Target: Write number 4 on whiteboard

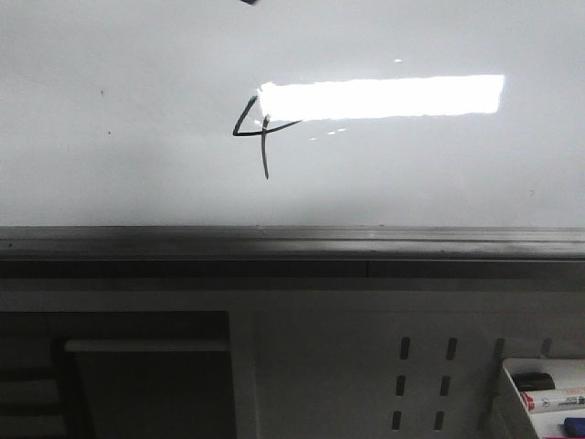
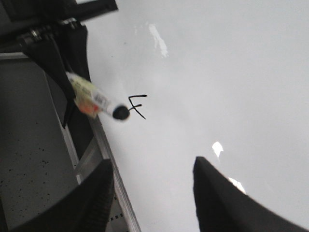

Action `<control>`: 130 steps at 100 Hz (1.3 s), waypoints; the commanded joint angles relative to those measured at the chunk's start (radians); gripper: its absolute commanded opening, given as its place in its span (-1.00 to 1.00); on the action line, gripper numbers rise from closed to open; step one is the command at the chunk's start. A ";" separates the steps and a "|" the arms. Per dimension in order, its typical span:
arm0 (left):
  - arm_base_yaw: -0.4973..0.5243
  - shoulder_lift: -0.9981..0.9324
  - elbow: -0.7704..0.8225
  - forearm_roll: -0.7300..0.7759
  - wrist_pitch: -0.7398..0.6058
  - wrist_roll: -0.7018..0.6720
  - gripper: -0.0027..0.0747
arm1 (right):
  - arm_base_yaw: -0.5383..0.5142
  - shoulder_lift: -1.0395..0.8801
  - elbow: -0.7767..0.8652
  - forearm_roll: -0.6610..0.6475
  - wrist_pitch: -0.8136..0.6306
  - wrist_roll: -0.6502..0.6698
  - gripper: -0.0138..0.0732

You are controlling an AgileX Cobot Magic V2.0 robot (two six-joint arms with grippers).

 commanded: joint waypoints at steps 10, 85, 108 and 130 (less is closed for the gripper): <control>0.130 -0.198 0.151 0.007 -0.209 -0.169 -0.98 | -0.006 -0.044 0.004 -0.015 -0.055 0.042 0.08; 0.562 -0.105 0.386 -0.115 -0.614 -0.278 -0.98 | -0.006 -0.044 0.076 -0.015 -0.091 0.042 0.08; 0.562 -0.036 0.386 -0.115 -0.628 -0.278 -0.98 | -0.006 -0.044 0.076 -0.015 -0.091 0.042 0.08; 0.562 -0.031 0.386 -0.115 -0.629 -0.277 -0.98 | -0.006 -0.044 0.076 -0.015 -0.091 0.042 0.08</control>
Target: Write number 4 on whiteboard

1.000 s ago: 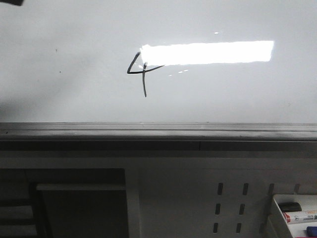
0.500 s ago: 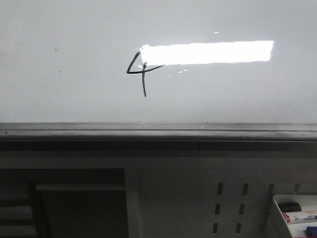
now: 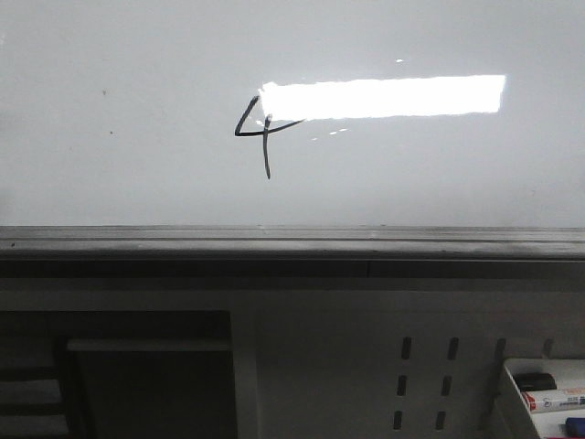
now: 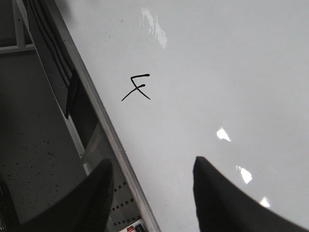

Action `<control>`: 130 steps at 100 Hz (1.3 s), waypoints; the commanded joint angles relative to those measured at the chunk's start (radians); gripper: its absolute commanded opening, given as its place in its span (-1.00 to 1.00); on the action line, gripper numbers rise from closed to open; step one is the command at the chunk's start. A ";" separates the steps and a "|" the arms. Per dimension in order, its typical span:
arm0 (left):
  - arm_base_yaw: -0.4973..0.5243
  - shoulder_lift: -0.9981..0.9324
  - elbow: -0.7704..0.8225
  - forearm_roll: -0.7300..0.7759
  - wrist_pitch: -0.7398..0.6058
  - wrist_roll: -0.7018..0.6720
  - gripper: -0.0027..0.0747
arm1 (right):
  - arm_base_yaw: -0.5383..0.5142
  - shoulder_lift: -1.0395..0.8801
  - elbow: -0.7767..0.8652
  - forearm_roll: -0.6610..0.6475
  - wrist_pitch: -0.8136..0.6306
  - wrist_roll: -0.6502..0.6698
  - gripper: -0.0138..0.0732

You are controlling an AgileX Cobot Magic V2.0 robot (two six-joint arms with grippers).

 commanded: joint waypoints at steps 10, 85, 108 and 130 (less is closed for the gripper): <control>0.003 -0.006 -0.026 -0.013 -0.054 -0.005 -0.98 | -0.006 -0.003 -0.022 0.011 -0.069 0.003 0.08; 0.003 -0.026 -0.028 -0.002 -0.067 0.001 0.02 | -0.006 -0.003 -0.022 -0.001 -0.069 0.064 0.08; 0.003 -0.189 -0.028 0.041 0.035 0.001 0.02 | -0.006 -0.007 -0.022 -0.210 -0.035 0.552 0.08; 0.003 -0.374 -0.117 0.150 0.385 -0.014 0.02 | -0.006 -0.011 -0.014 -0.413 0.121 0.801 0.02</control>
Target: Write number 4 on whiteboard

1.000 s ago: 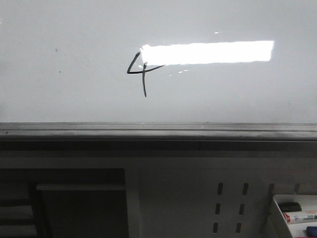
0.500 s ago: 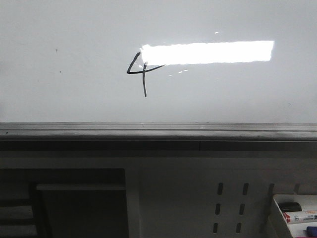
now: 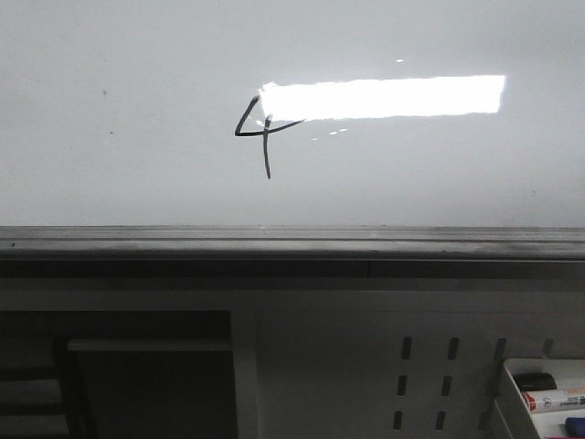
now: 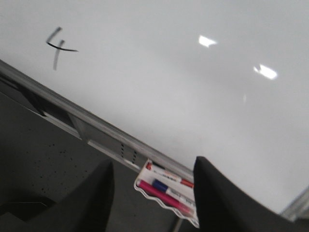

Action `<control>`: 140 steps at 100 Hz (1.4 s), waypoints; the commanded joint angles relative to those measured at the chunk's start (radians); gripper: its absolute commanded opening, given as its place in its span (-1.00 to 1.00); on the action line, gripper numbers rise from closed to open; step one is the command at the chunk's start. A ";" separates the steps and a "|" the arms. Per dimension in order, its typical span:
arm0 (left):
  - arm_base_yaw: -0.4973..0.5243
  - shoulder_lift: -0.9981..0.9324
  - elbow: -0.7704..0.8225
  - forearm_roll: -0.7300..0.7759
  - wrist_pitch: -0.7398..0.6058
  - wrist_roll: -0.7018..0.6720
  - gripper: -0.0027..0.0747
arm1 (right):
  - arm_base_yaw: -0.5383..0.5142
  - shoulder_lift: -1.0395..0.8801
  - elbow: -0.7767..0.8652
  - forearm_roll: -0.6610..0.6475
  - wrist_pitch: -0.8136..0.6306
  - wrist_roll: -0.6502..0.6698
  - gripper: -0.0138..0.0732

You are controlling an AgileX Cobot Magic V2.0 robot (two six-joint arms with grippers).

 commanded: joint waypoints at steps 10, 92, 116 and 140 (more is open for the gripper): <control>0.003 -0.126 -0.109 0.113 0.210 -0.084 0.02 | -0.006 -0.052 0.055 -0.063 -0.054 0.084 -0.14; 0.003 -0.479 0.265 0.339 -0.167 -0.498 -0.96 | -0.006 -0.472 0.756 -0.027 -0.733 0.140 -0.85; 0.003 -0.479 0.284 0.341 -0.167 -0.498 -0.98 | -0.006 -0.472 0.767 -0.027 -0.726 0.140 -0.85; -0.007 -0.499 0.293 0.339 -0.169 -0.498 -0.98 | -0.006 -0.472 0.767 -0.027 -0.726 0.140 -0.85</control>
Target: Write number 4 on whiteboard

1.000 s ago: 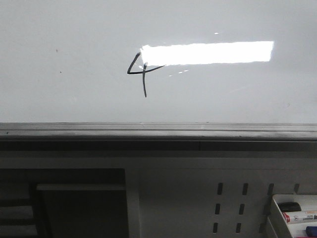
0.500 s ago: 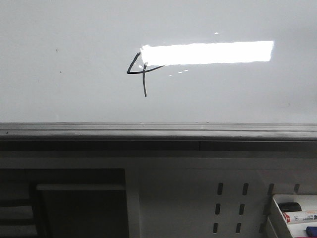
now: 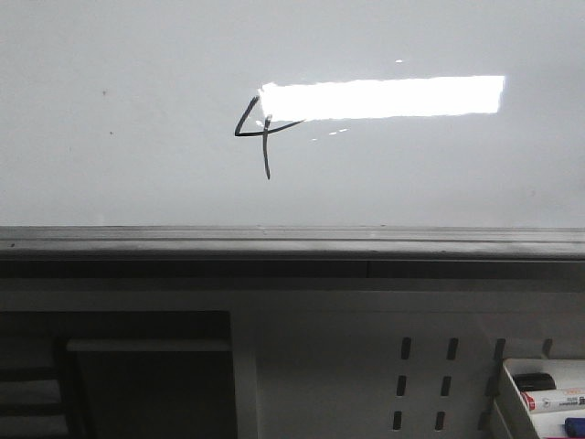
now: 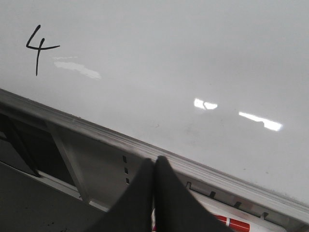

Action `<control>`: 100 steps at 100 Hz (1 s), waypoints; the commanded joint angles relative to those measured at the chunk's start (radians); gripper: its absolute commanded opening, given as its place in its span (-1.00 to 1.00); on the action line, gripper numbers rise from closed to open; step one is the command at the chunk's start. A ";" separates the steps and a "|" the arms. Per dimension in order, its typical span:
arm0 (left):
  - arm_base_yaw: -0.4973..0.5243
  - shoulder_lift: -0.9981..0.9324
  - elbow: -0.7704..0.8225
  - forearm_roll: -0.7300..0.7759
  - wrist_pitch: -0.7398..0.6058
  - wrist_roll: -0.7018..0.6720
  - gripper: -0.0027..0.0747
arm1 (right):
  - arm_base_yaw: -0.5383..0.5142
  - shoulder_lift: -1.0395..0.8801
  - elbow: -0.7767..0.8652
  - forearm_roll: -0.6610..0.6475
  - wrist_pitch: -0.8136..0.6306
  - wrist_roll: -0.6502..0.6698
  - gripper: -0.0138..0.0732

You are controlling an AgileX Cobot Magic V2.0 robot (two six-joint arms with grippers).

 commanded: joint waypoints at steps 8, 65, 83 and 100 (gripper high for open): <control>-0.002 -0.090 0.020 -0.003 -0.118 -0.011 -0.98 | -0.006 0.004 -0.027 -0.002 -0.074 0.001 -0.85; 0.015 -0.383 0.372 0.324 -0.360 -0.272 -0.98 | -0.006 0.004 -0.027 -0.002 -0.074 0.001 -0.85; 0.015 -0.383 0.373 0.167 -0.363 -0.126 -0.98 | -0.006 0.004 -0.027 -0.002 -0.074 0.001 -0.85; 0.015 -0.383 0.373 0.167 -0.363 -0.110 -0.98 | -0.006 0.004 -0.027 -0.002 -0.074 0.001 -0.85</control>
